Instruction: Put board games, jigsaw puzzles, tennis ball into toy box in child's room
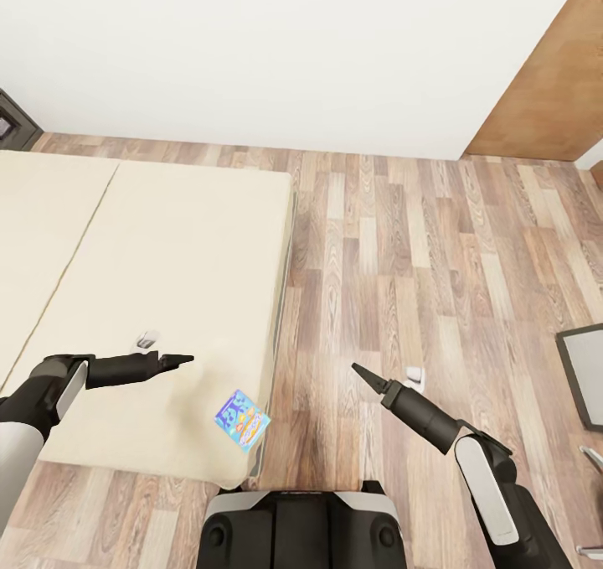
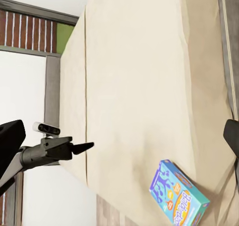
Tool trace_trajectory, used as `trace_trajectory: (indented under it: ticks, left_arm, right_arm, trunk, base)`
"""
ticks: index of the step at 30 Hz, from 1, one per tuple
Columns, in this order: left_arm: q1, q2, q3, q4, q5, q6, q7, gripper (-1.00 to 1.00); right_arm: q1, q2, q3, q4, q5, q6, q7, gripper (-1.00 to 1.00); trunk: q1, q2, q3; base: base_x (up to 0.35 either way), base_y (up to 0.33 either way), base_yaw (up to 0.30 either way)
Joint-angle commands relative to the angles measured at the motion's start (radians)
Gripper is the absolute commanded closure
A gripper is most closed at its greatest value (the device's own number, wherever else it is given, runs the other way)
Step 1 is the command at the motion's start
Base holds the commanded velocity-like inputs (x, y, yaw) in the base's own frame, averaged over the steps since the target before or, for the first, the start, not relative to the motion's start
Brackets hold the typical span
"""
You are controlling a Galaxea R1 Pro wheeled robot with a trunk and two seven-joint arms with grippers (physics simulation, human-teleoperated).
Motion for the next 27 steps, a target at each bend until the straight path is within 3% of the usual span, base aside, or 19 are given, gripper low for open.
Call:
trace_trajectory:
  ticks: [1,27]
  left_arm:
    - [0.0,0.0,0.0,0.0,0.003,0.007,-0.001,-1.0]
    - [0.0,0.002,0.0,0.0,0.003,0.007,-0.001,-1.0]
  right_arm:
    - [0.0,-0.001,-0.001,0.0,-0.006,0.007,0.0,-1.0]
    - [0.013,-0.003,-0.001,-0.009,-0.01,0.005,0.002,-1.0]
  trunk:
    - [0.001,-0.001,0.001]
    - [0.001,-0.001,0.044]
  base:
    - [0.0,0.0,0.0]
    - [0.0,0.0,0.0]
